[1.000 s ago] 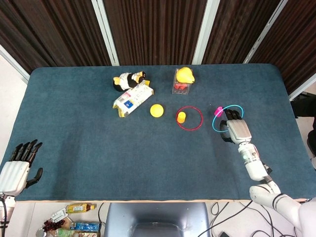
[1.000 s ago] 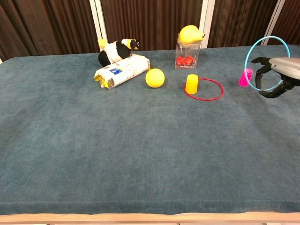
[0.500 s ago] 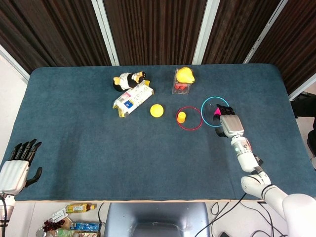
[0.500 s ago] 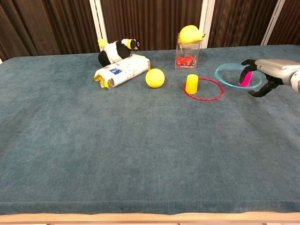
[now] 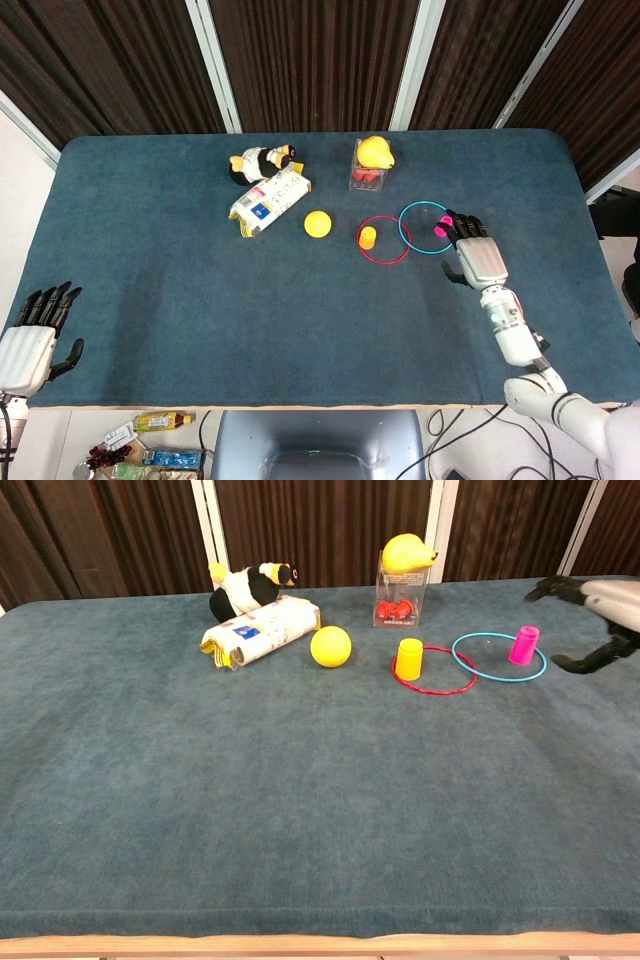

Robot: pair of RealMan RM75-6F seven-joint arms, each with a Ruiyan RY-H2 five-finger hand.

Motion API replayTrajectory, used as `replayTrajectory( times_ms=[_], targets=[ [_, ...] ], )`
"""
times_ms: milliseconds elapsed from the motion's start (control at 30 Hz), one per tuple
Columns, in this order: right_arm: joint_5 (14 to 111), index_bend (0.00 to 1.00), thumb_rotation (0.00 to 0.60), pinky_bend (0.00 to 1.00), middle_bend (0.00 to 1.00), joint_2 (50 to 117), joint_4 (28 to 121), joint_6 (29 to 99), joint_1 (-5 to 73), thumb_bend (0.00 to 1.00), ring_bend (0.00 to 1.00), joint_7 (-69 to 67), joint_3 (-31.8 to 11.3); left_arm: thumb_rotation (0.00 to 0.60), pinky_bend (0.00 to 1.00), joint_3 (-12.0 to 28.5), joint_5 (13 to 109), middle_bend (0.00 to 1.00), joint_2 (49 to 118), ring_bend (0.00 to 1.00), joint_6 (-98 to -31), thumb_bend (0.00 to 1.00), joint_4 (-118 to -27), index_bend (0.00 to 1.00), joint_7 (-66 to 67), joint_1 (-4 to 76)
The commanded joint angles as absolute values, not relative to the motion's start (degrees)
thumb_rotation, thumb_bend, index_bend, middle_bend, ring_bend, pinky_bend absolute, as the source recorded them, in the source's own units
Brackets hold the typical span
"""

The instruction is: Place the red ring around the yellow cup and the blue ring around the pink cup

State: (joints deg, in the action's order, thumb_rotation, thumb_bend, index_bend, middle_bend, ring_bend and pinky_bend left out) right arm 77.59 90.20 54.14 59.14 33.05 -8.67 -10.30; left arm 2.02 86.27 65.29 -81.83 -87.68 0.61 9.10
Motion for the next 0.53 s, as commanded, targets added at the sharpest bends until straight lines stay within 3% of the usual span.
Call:
replayTrajectory(
  times_ms=[33, 167, 267, 367, 533],
  targets=[
    [81.71, 0.08, 0.6, 0.0, 0.0, 79.12, 73.35, 72.29, 22.02, 0.47, 0.0, -2.49, -4.44, 0.6, 0.06, 1.94, 86.56, 0.0, 65.28, 0.0, -81.88, 0.43, -87.63, 0.0, 0.53, 9.14],
    [81.72, 0.0, 0.6, 0.0, 0.0, 71.9, 87.95, 81.63, 12.77, 0.4, 0.0, 12.14, 1.03, 0.6, 0.06, 1.82, 86.93, 0.0, 65.55, 0.0, -81.71, 0.43, -87.42, 0.0, 0.57, 9.33],
    [83.45, 0.0, 0.6, 0.0, 0.0, 72.25, 91.38, 90.09, 6.78, 0.39, 0.0, 13.87, 2.96, 0.6, 0.06, 1.68, 87.17, 0.0, 65.85, 0.0, -81.35, 0.43, -87.26, 0.0, 0.98, 9.57],
    [86.21, 0.0, 0.6, 0.0, 0.0, 70.37, 93.55, 91.73, 5.02, 0.39, 0.0, 16.26, 5.08, 0.6, 0.06, 1.62, 87.42, 0.0, 66.02, 0.0, -81.29, 0.43, -87.29, 0.0, 1.19, 9.71],
    [87.28, 0.0, 0.6, 0.0, 0.0, 70.37, 93.31, 93.58, 3.77, 0.39, 0.0, 15.62, 3.85, 0.6, 0.06, 1.73, 87.77, 0.0, 66.53, 0.0, -82.05, 0.43, -87.37, 0.0, 1.97, 9.6]
  ],
)
